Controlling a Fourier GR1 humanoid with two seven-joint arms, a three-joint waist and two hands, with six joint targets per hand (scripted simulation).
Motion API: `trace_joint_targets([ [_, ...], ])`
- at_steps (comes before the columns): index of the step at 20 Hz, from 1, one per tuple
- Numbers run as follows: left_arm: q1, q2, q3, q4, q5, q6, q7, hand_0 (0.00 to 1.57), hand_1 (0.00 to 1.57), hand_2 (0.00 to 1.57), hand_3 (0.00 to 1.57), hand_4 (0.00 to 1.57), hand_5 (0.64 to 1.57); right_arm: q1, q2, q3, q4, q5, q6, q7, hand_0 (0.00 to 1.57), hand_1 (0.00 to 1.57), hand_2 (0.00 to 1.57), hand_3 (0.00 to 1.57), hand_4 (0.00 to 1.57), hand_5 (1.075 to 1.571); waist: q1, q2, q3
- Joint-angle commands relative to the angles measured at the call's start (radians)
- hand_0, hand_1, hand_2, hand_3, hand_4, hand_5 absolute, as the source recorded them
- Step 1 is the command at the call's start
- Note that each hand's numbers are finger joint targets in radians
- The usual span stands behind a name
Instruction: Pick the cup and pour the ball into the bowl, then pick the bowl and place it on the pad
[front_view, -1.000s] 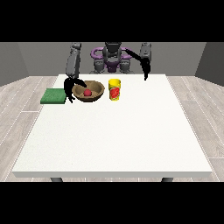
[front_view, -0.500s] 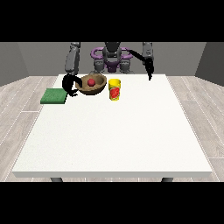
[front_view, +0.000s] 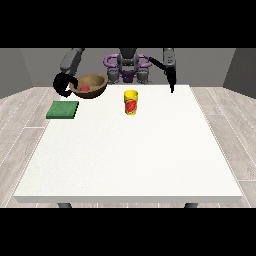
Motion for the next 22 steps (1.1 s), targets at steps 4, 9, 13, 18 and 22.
trace_joint_targets([
  [4, -0.012, -0.073, -0.049, -0.006, -0.065, 0.063, -0.023, 0.0, 0.0, 0.0, 0.0, 0.0, 0.713, -0.013, -0.07, -0.049, 0.014, -0.05, 0.049, 0.008, 1.57, 1.57, 1.57, 0.78, 0.9, 1.564, 0.027, 0.051, 0.0009],
  [9, -0.062, -0.077, -0.029, 0.008, -0.083, 0.109, -0.091, 0.0, 0.0, 0.0, 0.0, 0.0, 0.718, -0.029, -0.206, -0.118, 0.068, -0.102, 0.19, -0.021, 1.57, 1.57, 1.57, 0.82, 0.88, 1.571, 0.016, 0.166, 0.0012],
  [13, -0.056, -0.09, -0.089, -0.09, -0.119, 0.106, -0.074, 0.0, 0.0, 0.0, 0.0, 0.0, 0.714, -0.027, -0.301, -0.183, 0.187, -0.132, 0.281, -0.099, 1.57, 1.57, 1.57, 0.78, 0.87, 1.571, 0.075, 0.243, 0.0019],
  [18, -0.066, -0.1, -0.139, -0.227, -0.144, 0.165, -0.032, 0.0, 0.0, 0.0, 0.0, 0.0, 0.703, -0.048, -0.406, -0.241, 0.288, -0.171, 0.426, -0.152, 1.57, 1.57, 1.57, 0.0, 0.84, 1.568, 0.065, 0.365, 0.0033],
  [22, -0.134, -0.09, -0.117, -0.305, -0.177, 0.188, -0.029, 0.0, 0.0, 0.0, 0.0, 0.0, 0.705, -0.167, -0.456, -0.275, 0.314, -0.202, 0.444, -0.159, 1.57, 1.57, 1.57, 0.0, 0.83, 1.57, 0.06, 0.495, 0.0036],
])
